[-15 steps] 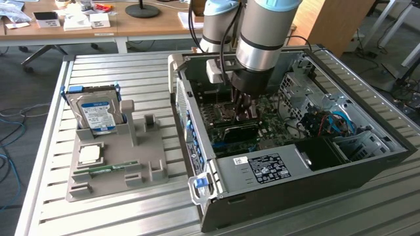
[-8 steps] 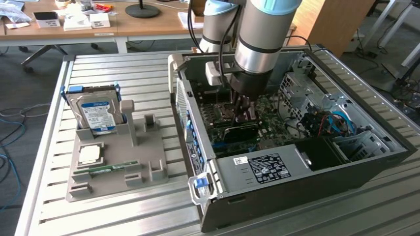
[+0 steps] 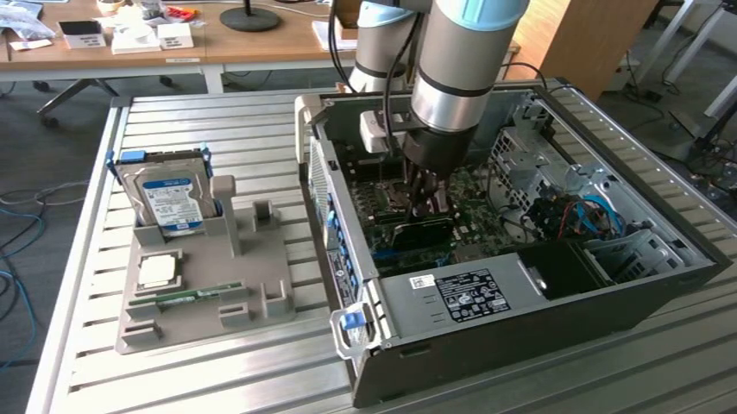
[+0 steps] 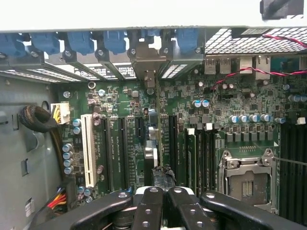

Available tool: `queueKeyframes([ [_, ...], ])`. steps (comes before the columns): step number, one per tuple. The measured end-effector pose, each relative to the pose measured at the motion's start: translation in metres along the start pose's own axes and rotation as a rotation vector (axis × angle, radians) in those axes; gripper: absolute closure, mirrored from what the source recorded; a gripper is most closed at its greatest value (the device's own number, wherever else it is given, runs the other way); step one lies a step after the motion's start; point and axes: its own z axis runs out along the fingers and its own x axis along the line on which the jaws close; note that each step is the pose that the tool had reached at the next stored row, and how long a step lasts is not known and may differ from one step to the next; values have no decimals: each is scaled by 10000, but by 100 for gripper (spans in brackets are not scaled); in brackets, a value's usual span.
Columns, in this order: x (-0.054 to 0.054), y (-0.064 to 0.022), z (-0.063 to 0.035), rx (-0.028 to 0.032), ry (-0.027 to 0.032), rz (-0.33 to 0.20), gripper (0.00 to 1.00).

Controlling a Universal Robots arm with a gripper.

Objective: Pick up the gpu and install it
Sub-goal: 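Press down on the gpu until it lock into place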

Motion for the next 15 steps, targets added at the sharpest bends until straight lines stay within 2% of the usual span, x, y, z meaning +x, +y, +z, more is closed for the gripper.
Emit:
queueKeyframes([
  [15,2,1,41,-1,3,0,89],
])
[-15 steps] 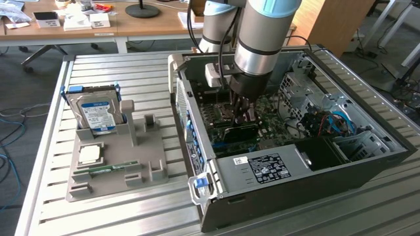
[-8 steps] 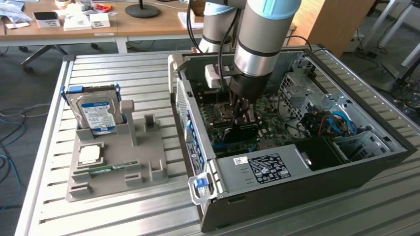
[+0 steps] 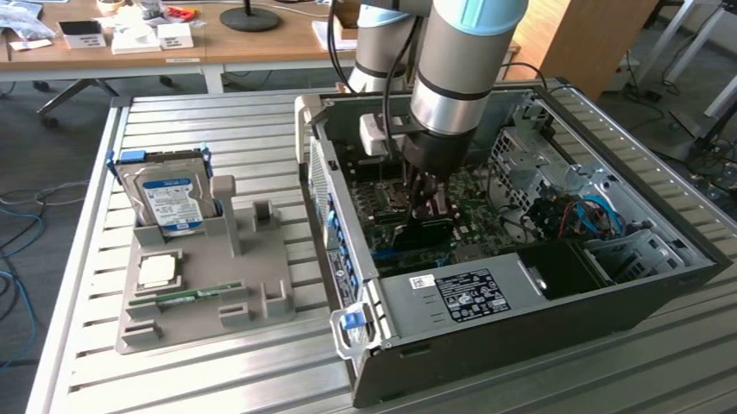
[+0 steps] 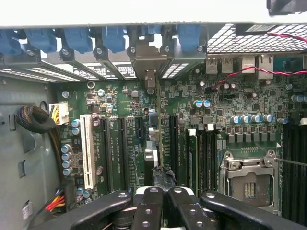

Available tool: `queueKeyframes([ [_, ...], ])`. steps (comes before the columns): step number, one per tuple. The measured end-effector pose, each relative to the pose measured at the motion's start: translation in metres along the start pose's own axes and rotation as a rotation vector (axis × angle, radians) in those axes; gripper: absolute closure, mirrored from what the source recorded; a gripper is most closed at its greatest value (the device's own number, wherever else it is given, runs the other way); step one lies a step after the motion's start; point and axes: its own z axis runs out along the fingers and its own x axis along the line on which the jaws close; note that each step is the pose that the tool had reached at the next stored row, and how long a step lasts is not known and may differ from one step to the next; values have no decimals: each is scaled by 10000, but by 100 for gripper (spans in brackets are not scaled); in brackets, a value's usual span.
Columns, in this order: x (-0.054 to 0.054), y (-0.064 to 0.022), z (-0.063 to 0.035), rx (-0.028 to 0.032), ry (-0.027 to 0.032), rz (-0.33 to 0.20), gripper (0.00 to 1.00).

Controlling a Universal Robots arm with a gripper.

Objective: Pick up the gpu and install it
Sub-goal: 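Press down on the gpu until it lock into place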

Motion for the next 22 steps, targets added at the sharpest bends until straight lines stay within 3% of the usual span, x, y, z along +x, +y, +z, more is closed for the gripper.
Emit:
queueKeyframes([
  [22,0,3,10,2,-3,1,89],
])
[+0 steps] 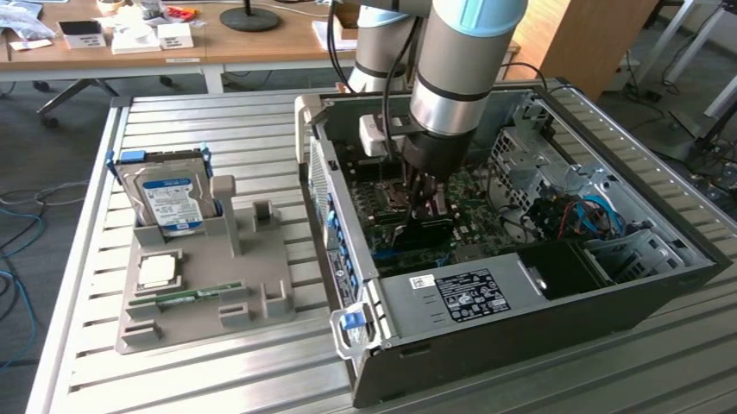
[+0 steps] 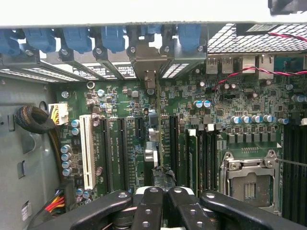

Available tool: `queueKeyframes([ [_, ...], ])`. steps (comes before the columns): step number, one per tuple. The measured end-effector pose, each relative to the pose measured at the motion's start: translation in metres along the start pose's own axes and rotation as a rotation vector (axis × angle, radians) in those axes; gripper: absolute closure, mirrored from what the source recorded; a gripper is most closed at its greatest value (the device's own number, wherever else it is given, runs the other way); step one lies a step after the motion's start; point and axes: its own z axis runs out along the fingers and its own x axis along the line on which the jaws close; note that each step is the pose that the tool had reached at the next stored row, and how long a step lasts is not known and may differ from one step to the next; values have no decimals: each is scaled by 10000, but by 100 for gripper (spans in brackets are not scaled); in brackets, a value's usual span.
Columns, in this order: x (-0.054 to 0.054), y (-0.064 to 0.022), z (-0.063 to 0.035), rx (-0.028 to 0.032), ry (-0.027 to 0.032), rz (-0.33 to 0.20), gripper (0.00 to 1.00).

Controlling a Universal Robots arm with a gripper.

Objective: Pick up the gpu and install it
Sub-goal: 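Press down on the gpu until it lock into place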

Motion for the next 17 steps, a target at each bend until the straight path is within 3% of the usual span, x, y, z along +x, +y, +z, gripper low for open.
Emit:
queueKeyframes([
  [17,-1,0,-11,2,-8,0,89],
])
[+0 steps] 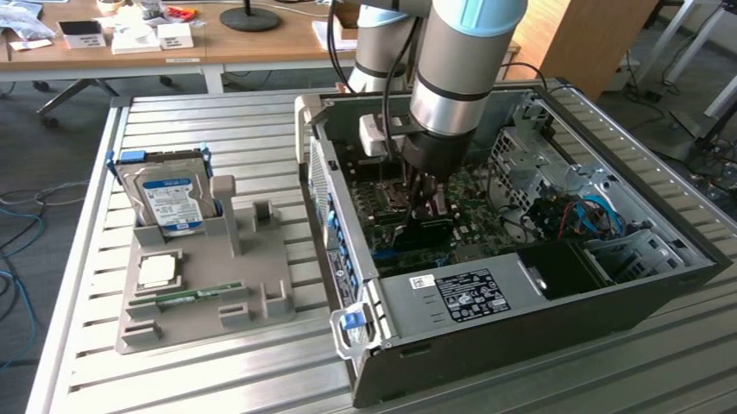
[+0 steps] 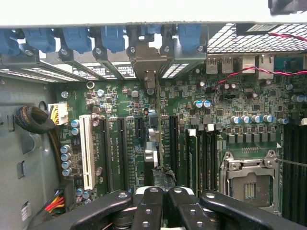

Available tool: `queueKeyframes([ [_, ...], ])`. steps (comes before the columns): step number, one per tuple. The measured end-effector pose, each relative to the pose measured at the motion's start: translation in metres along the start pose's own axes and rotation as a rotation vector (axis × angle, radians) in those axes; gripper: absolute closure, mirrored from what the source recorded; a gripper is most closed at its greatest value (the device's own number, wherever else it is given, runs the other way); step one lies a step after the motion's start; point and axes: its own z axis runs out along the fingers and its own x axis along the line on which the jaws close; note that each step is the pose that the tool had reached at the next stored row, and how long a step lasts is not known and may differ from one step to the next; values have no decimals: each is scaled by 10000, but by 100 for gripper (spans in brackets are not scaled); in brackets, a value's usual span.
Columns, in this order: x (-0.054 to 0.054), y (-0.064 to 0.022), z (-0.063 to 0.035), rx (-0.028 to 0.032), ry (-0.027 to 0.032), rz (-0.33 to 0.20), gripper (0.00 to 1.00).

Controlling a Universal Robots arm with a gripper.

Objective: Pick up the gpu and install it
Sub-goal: 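Press down on the gpu until it lock into place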

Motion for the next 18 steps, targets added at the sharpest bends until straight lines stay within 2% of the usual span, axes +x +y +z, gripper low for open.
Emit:
queueKeyframes([
  [6,-4,-1,-118,-1,7,0,89],
  [18,-17,-6,-458,-1,7,0,89],
])
